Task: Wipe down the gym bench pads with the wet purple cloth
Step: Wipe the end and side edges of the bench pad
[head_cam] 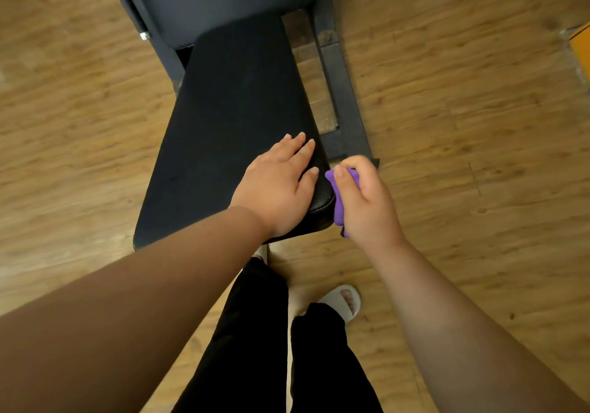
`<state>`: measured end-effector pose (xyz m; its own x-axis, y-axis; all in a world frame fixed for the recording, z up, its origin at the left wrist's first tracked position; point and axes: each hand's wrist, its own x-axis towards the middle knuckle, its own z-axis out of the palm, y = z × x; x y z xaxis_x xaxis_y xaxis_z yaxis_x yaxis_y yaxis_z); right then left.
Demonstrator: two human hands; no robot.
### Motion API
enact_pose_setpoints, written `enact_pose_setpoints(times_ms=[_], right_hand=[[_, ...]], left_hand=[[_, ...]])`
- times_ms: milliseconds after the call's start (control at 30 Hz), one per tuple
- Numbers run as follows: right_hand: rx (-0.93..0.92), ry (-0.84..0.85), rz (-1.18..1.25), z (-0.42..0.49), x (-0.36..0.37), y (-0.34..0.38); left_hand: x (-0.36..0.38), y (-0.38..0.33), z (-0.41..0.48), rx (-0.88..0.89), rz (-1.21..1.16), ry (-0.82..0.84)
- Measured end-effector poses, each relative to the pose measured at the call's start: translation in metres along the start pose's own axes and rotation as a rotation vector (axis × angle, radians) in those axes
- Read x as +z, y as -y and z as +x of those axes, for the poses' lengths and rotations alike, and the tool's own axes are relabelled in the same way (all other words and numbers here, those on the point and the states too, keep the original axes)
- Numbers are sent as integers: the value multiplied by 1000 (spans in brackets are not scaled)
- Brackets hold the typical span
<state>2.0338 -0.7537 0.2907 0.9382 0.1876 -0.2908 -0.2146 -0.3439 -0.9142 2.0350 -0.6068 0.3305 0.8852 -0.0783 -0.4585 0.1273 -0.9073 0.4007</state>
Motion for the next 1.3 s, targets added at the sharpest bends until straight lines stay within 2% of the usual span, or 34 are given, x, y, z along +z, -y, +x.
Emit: enact_pose_setpoints(times_ms=[167, 400, 567, 667, 800, 900, 1000, 1167, 1300], right_hand=[[10, 23, -125, 34, 3, 8], [43, -47, -25, 2, 2, 0], [211, -41, -52, 32, 10, 3], [276, -38, -3, 35, 12, 0], [323, -88, 35, -3, 8, -1], [356, -133, 81, 9, 15, -2], [417, -133, 201, 22, 21, -6], [458, -121, 266, -8, 19, -11], [479, -117, 267, 17, 22, -14]], left_hand=[[2, 0, 1, -1, 1, -9], [3, 1, 1, -6, -10, -14], [2, 0, 1, -11, -7, -9], [1, 0, 1, -9, -6, -11], [2, 1, 2, -4, -3, -15], [2, 0, 1, -7, 1, -15], [3, -1, 1, -13, -2, -19], [3, -1, 1, -8, -11, -34], [4, -1, 0, -14, -18, -30]])
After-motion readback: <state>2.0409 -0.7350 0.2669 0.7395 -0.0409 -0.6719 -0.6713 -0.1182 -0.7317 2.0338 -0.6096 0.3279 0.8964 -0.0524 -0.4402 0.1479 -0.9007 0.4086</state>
